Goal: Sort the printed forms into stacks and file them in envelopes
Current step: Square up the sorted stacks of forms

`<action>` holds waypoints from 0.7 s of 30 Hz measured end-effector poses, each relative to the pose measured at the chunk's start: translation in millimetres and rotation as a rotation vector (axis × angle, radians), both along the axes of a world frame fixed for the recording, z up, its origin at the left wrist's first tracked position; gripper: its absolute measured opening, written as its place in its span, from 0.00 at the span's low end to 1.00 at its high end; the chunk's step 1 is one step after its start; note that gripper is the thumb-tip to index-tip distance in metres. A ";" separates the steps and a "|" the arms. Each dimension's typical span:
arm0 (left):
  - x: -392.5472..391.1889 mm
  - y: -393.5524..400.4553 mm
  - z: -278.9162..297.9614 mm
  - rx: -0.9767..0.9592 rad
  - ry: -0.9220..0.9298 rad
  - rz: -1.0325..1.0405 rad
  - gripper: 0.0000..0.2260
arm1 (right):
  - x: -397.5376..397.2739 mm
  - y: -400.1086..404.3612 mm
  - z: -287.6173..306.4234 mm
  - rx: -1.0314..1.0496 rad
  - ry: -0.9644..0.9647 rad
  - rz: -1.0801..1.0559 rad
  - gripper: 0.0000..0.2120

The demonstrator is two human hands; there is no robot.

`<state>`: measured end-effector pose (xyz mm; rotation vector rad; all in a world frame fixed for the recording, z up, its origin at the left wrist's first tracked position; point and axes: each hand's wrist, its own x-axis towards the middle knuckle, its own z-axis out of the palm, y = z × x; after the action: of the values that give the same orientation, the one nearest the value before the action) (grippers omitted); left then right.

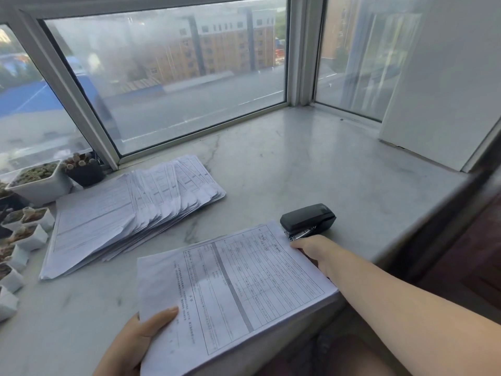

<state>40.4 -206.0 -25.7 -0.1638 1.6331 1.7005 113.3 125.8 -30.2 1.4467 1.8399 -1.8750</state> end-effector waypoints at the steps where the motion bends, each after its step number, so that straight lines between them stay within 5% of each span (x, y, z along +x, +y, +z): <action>1: -1.2 0.2 0.2 -0.016 0.012 -0.004 0.19 | -0.3 0.8 0.4 -0.003 0.003 -0.002 0.13; 9: -1.7 0.7 -1.5 0.006 -0.024 -0.033 0.18 | -1.8 1.6 -3.3 0.030 -0.007 0.020 0.08; 21: 0.4 6.6 1.8 0.039 -0.012 -0.021 0.18 | -5.8 0.9 -1.5 0.153 -0.030 0.012 0.19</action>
<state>40.7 -199.5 -23.9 -0.1375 1.5861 1.7112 107.6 126.8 -31.7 1.4970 2.0120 -1.7300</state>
